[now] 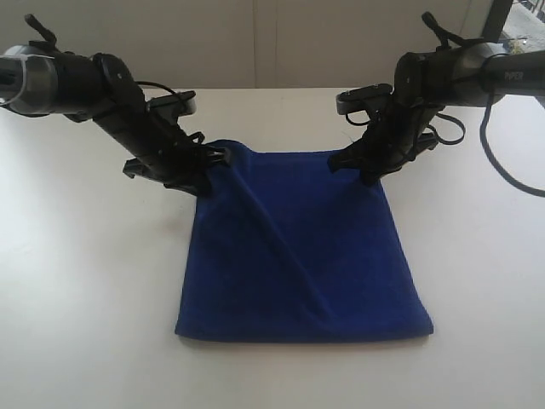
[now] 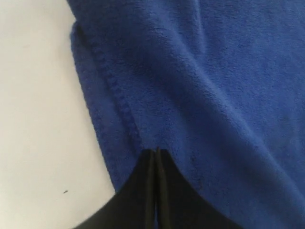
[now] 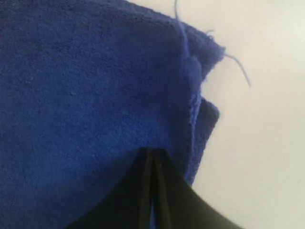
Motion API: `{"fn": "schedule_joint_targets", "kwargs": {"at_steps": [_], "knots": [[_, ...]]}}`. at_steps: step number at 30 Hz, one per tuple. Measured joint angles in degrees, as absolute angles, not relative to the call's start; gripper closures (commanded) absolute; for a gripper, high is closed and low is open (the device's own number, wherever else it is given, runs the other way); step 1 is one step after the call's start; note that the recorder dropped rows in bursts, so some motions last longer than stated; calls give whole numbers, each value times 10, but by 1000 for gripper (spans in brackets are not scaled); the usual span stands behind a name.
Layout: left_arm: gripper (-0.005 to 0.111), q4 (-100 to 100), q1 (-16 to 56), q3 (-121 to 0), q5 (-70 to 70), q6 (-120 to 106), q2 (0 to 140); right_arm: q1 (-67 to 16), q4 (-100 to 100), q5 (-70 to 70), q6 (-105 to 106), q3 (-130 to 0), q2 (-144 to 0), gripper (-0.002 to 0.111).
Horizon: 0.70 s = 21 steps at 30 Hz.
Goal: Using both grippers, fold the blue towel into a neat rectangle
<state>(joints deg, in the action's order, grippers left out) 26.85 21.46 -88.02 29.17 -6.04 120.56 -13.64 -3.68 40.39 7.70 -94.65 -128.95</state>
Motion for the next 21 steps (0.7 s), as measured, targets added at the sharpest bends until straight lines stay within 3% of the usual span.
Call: {"fn": "schedule_joint_targets", "kwargs": {"at_steps": [7,21], "knots": [[107,291,254,-880,247,-200,1206,-136,-38,404,77,-947,-1290,108],[107,204,254,-882,307,-163,1224,-136,-37,406,76,-947,-1290,108]]}}
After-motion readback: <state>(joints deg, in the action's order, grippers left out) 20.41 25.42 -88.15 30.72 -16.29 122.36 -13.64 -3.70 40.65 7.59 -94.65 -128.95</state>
